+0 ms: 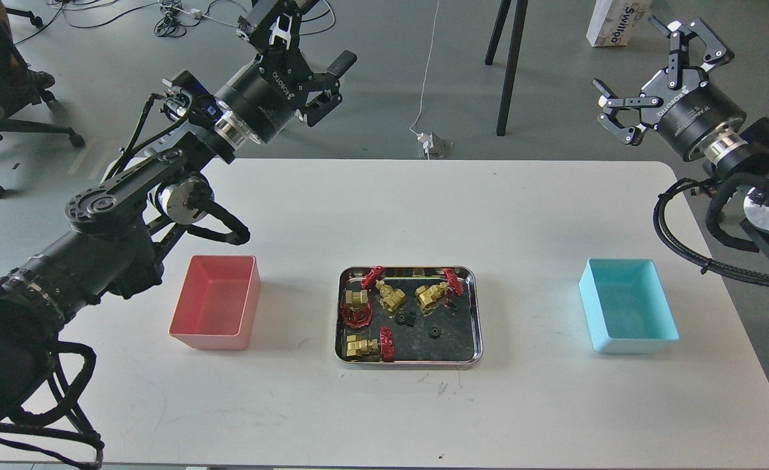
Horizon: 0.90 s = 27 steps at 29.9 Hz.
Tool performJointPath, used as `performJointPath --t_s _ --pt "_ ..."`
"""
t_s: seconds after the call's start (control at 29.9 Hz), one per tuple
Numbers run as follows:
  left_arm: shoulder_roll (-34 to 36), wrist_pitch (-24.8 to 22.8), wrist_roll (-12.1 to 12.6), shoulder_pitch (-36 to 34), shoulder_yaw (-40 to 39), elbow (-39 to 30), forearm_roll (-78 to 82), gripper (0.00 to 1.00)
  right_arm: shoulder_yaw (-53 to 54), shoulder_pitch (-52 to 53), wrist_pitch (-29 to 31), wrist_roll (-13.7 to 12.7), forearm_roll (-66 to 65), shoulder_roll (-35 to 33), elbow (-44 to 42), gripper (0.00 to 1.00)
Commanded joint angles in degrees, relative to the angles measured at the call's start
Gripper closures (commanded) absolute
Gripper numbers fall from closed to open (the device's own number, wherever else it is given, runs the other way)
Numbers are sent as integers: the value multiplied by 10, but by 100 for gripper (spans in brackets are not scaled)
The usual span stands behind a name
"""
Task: Place valve in pink box and gear in blue box
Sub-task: 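Swing the left arm down and reach the left gripper toward the tray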
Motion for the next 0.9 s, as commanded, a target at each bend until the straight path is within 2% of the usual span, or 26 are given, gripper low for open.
performJointPath --t_s 0.0,0.2,0.37,0.47,0.67,0.77,0.84,0.87 --pt "0 0 0 2 -3 0 -1 0 2 -1 0 0 0 6 -5 1" --pt "10 0 0 5 -14 23 -29 0 31 12 0 0 8 25 -33 1" --pt "-5 0 0 39 -52 32 -103 0 69 71 0 -1 12 25 -52 1" --pt "-28 0 0 40 -74 -13 -103 0 65 85 0 -1 12 24 -50 1" --pt "-7 0 0 5 -70 -124 -54 0 39 102 0 -4 12 3 -50 1" --pt "43 0 0 -44 2 -189 5 1 40 98 0 -5 13 -21 -48 1" --pt "84 0 0 -114 102 -228 13 1 40 94 0 -6 13 -25 -48 1" --pt "100 21 0 -158 166 -246 18 1 40 89 0 -6 13 -25 -48 1"
